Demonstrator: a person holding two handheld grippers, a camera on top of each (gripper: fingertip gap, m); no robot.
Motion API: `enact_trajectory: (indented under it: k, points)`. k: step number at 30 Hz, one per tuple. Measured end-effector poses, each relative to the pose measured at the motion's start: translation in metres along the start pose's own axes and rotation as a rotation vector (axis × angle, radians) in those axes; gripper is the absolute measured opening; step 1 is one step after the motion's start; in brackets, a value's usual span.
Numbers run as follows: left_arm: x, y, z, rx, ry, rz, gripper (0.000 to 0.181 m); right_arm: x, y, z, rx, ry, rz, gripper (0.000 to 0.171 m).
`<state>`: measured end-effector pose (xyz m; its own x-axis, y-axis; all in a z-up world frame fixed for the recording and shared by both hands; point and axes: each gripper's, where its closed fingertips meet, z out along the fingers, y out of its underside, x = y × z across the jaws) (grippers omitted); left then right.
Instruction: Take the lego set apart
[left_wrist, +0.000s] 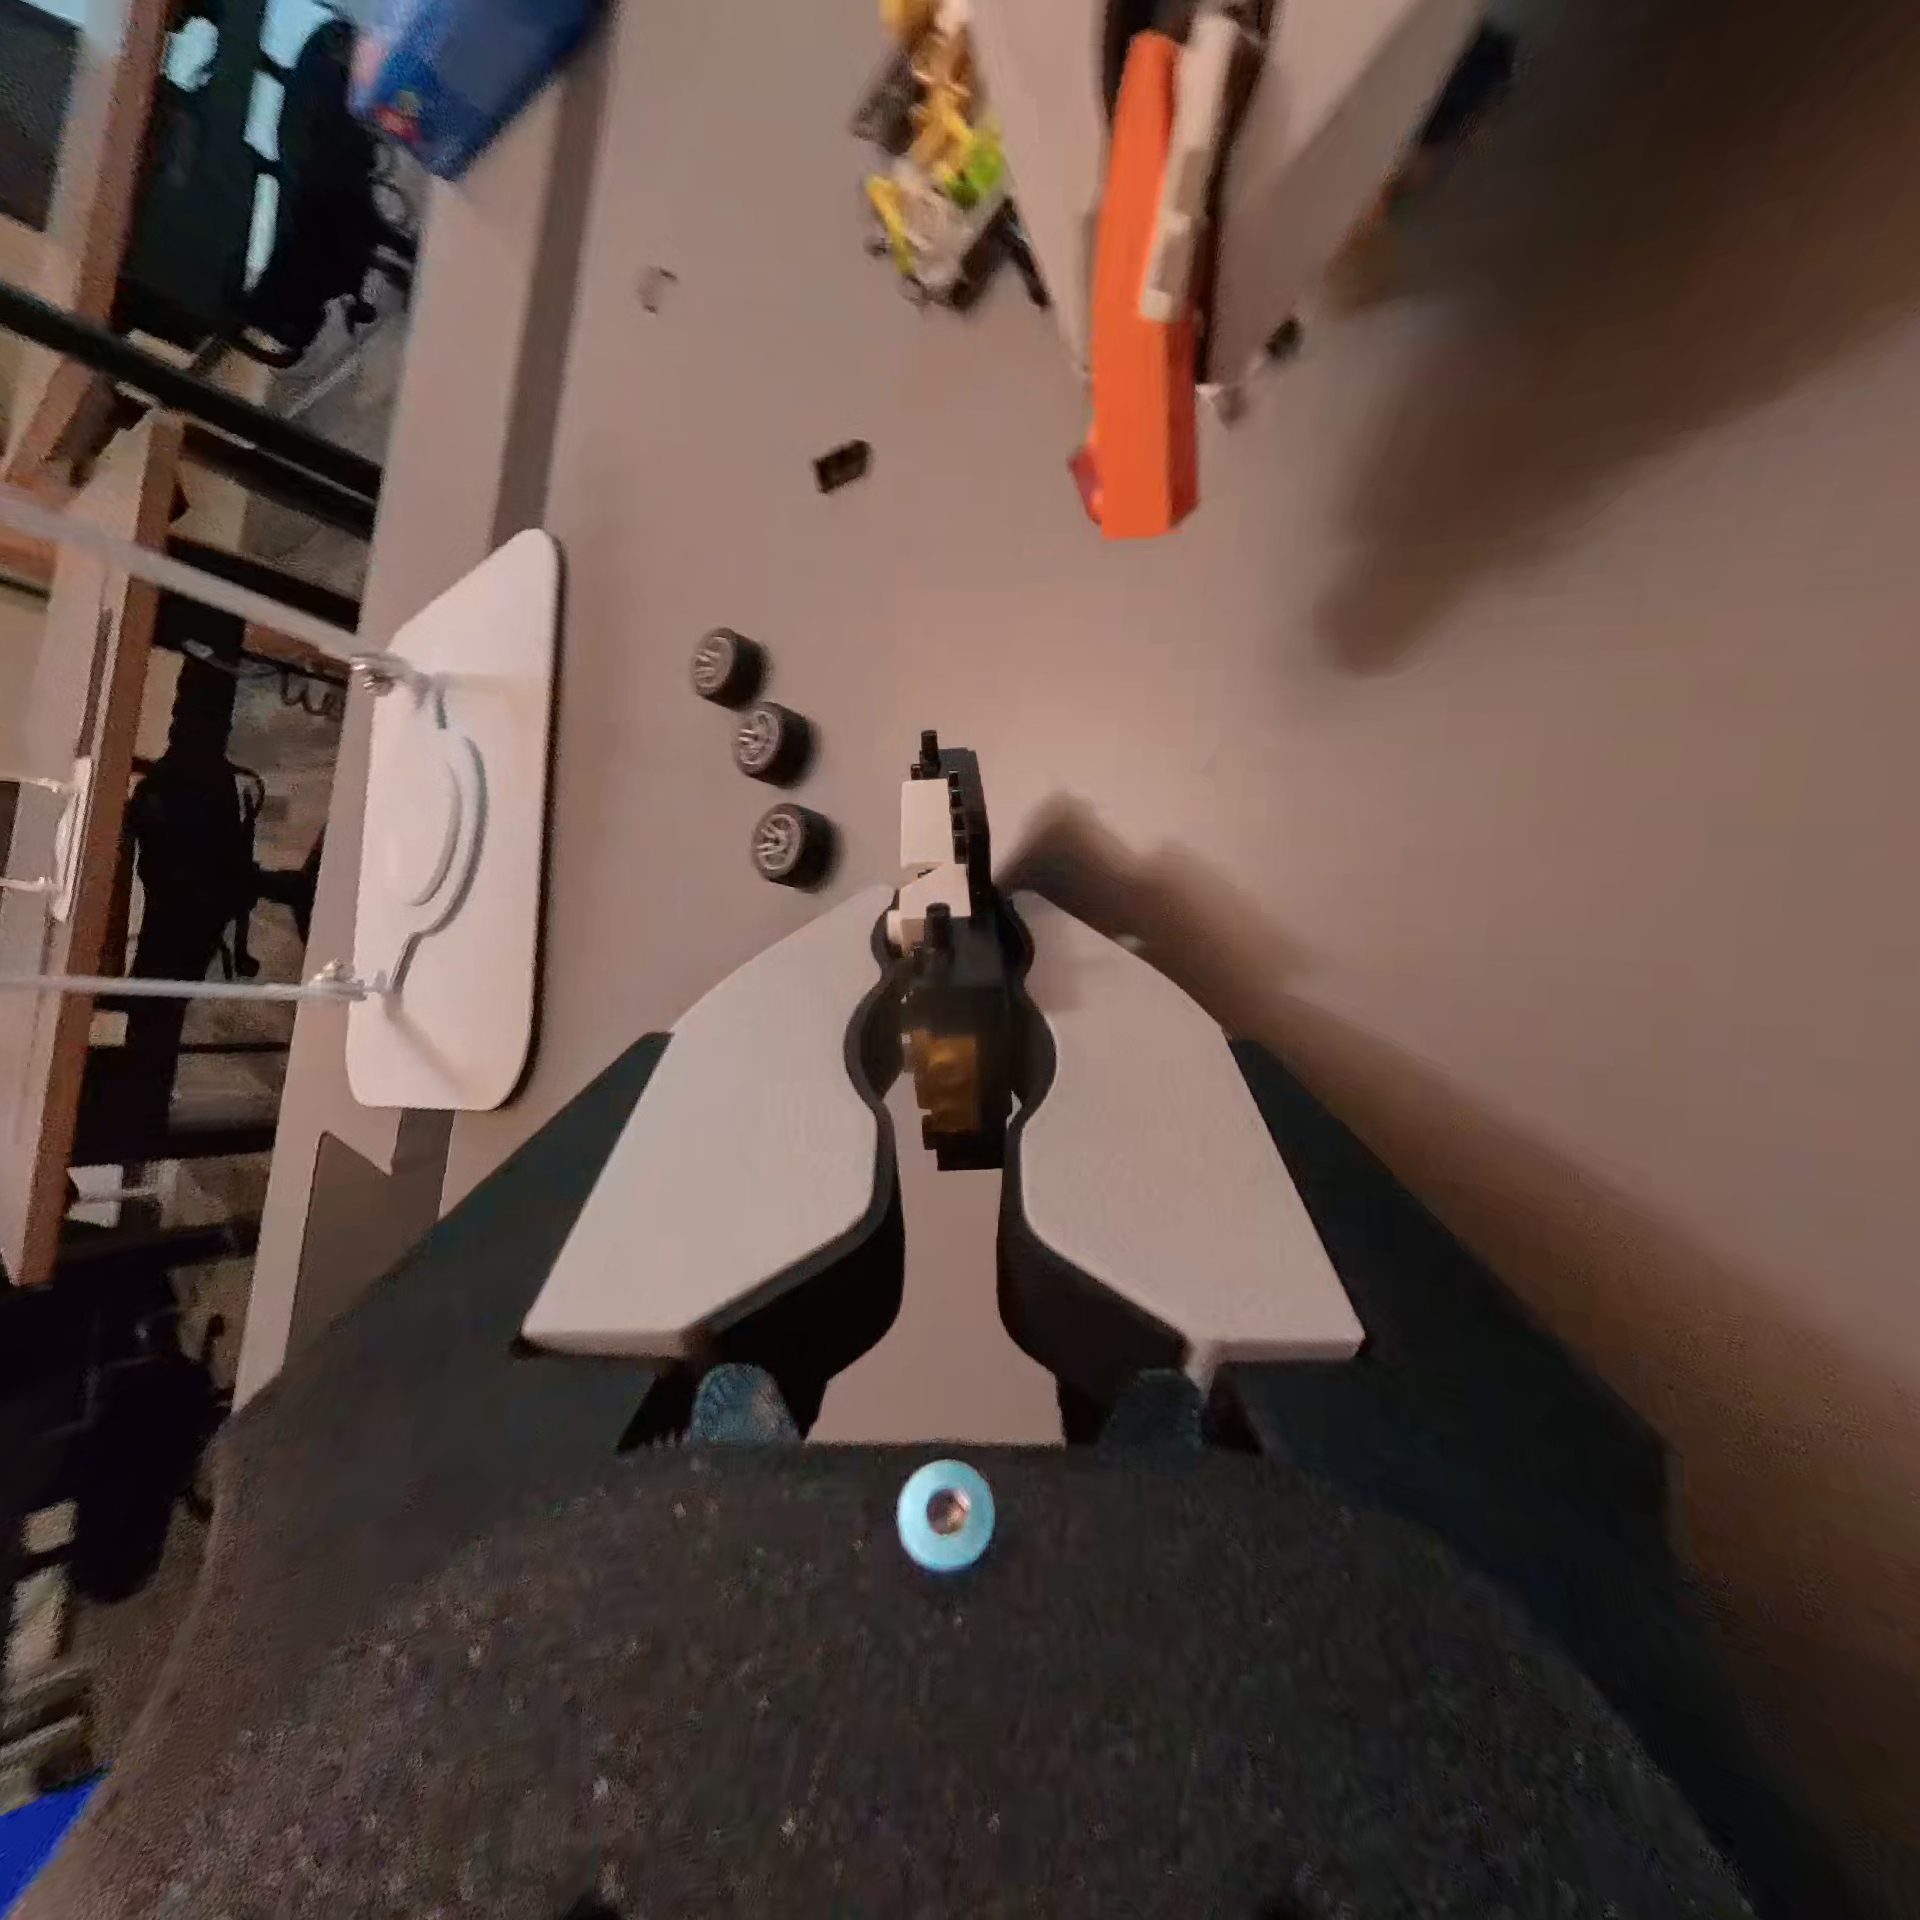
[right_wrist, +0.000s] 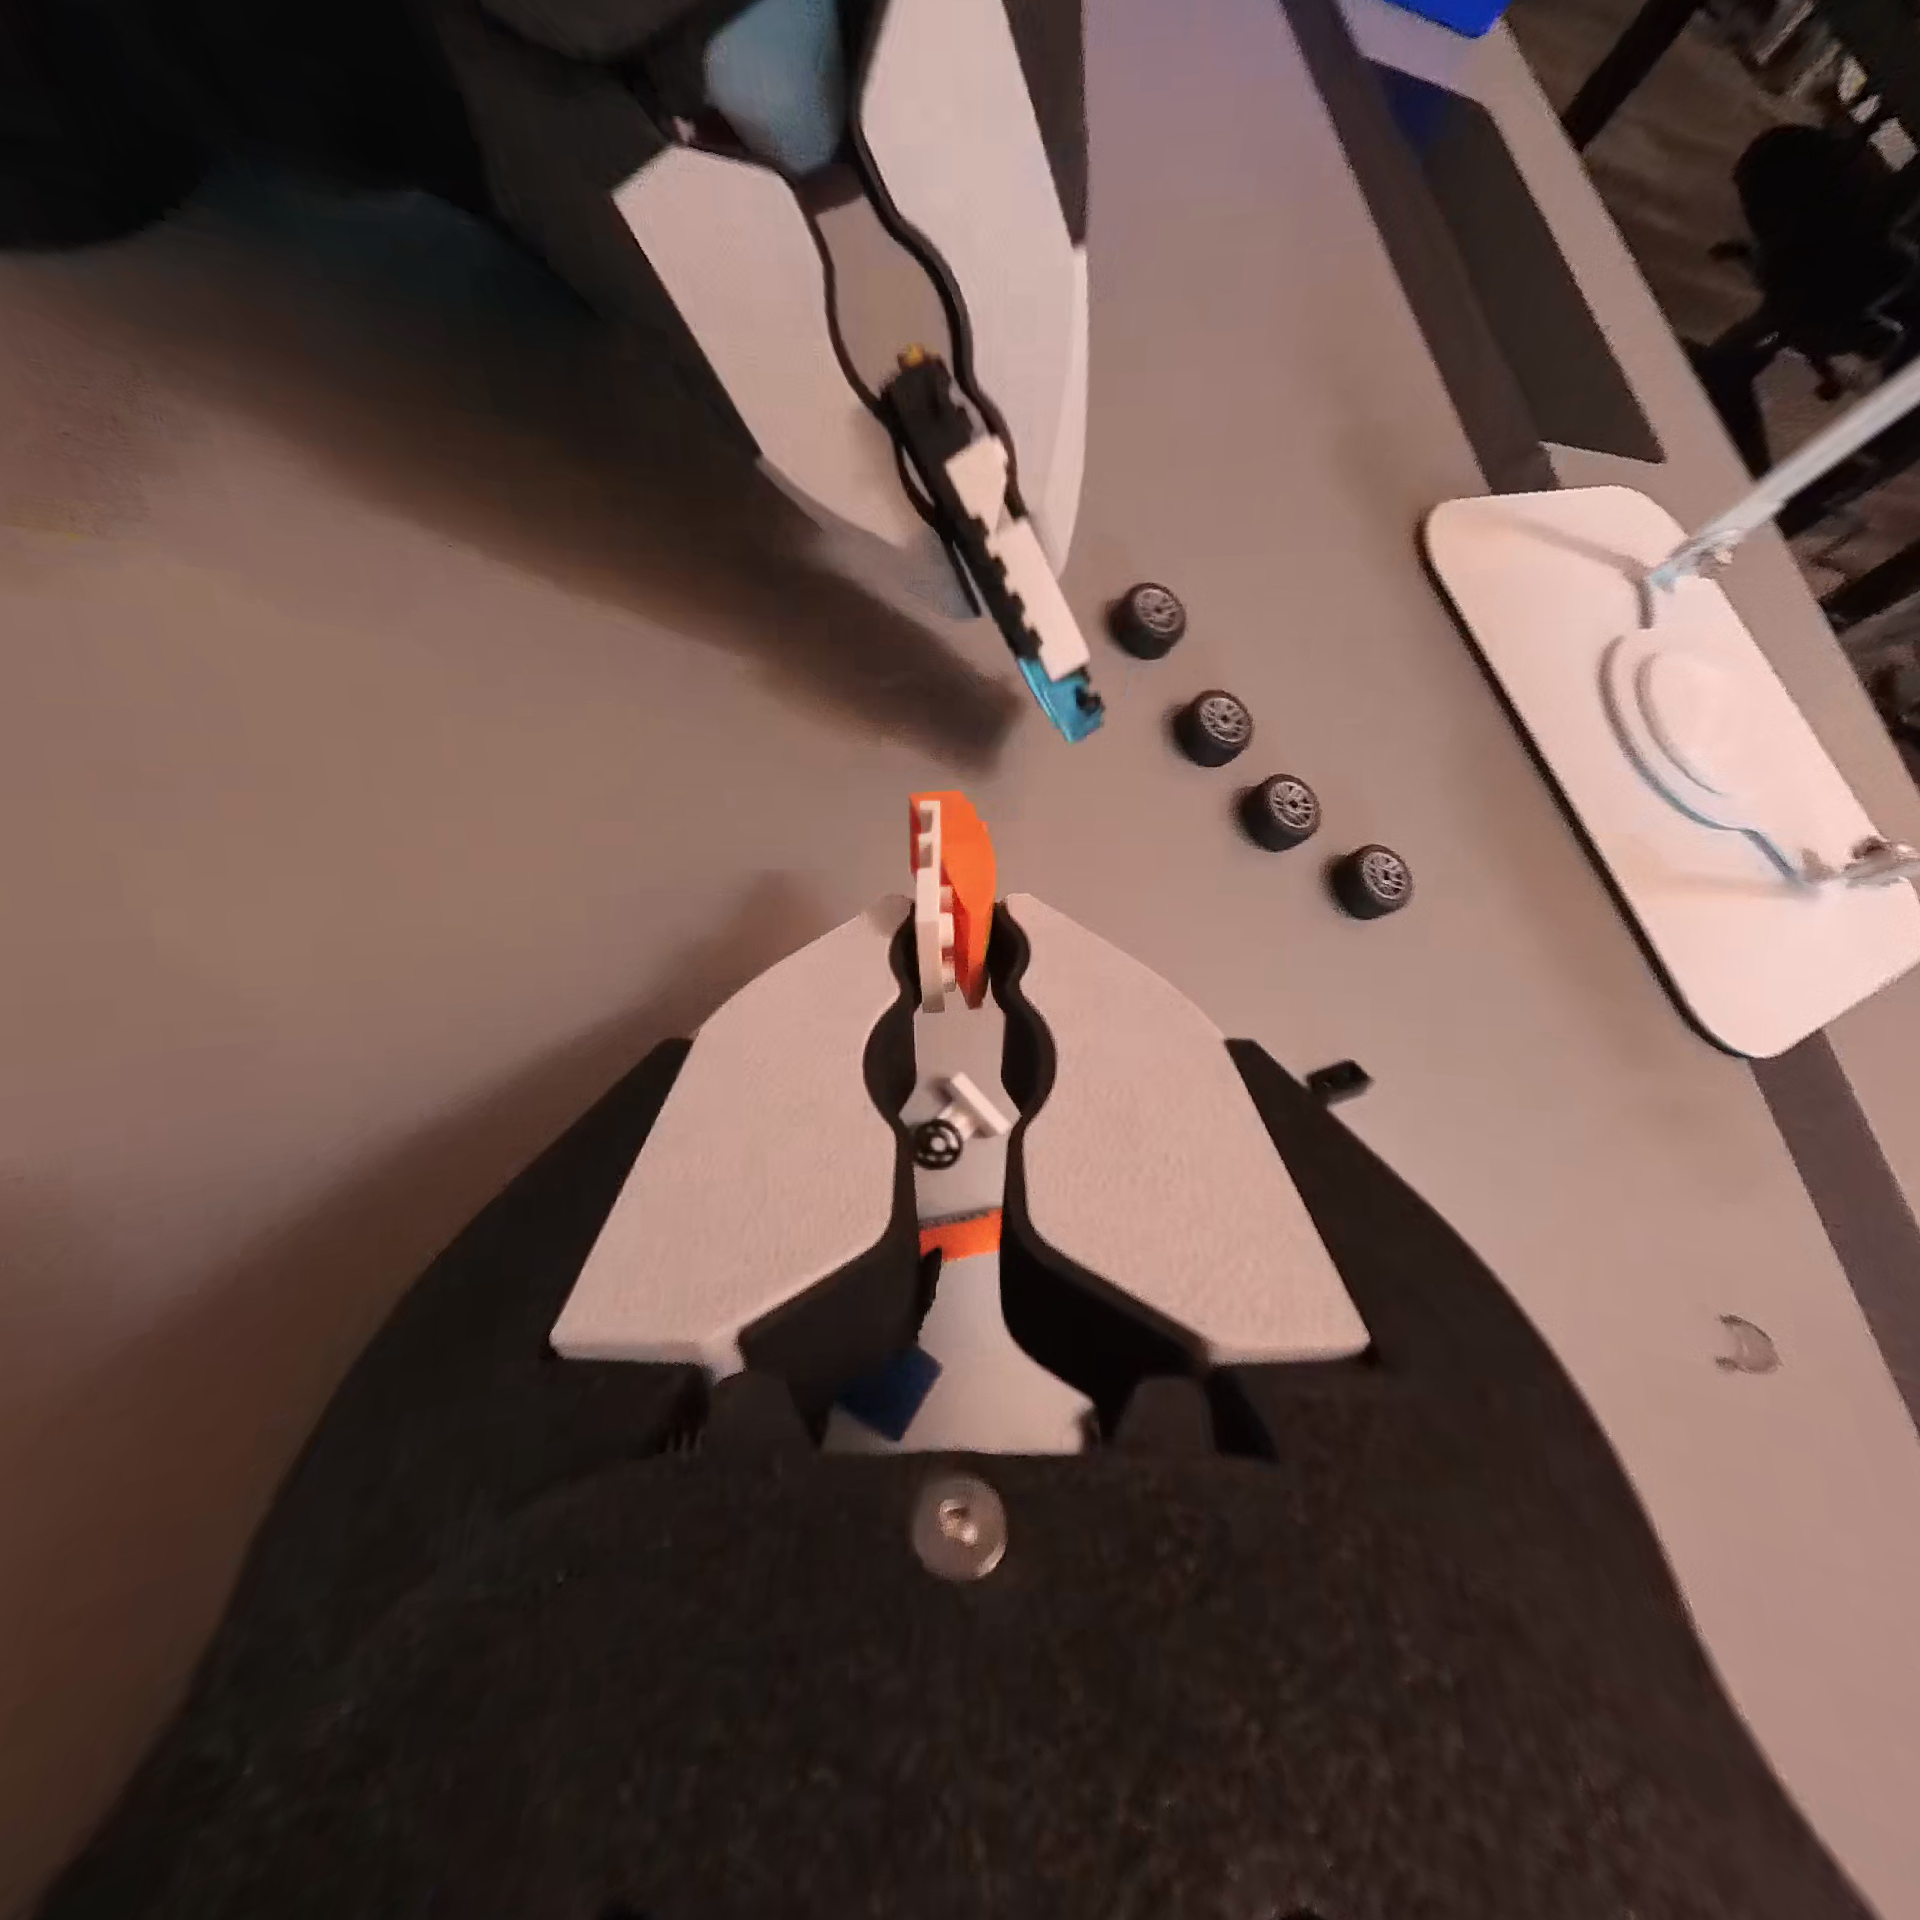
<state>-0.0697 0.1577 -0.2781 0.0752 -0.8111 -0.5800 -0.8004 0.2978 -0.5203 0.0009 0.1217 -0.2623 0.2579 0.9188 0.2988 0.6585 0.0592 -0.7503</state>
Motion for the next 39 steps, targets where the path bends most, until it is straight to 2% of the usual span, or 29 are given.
enact_trajectory:
  k: [4, 11, 17, 21, 23, 26, 29, 35, 39]
  points:
    - [0.005, 0.006, -0.008, -0.06, 0.029, 0.101, 0.015, -0.003, 0.001, 0.002, -0.011, -0.005, -0.01, 0.012]
    - [0.047, 0.0, -0.035, -0.15, 0.318, 0.027, 0.021, 0.003, 0.004, 0.001, -0.007, -0.006, 0.045, 0.011]
    - [0.078, -0.018, -0.046, -0.05, 0.582, -0.173, 0.044, -0.001, 0.007, 0.002, -0.028, -0.026, 0.045, 0.012]
    - [0.082, -0.039, -0.057, 0.082, 0.683, -0.257, 0.046, -0.002, 0.008, 0.002, -0.029, -0.036, 0.053, 0.011]
    - [0.07, -0.049, -0.061, 0.182, 0.66, -0.298, 0.038, -0.001, 0.007, 0.001, -0.024, -0.037, 0.057, 0.011]
    - [0.029, -0.053, -0.054, 0.284, 0.472, -0.386, 0.03, 0.0, 0.002, -0.002, 0.013, -0.044, 0.08, 0.012]
    - [0.003, -0.056, -0.044, 0.366, 0.348, -0.481, 0.03, 0.001, -0.011, -0.008, 0.1, -0.065, 0.131, 0.011]
    - [0.006, -0.085, -0.036, 0.523, 0.375, -0.565, 0.031, 0.003, -0.055, -0.032, 0.398, -0.209, 0.377, 0.011]
    - [-0.005, -0.103, -0.044, 0.646, 0.374, -0.671, 0.029, 0.0, -0.067, -0.038, 0.48, -0.277, 0.454, 0.011]
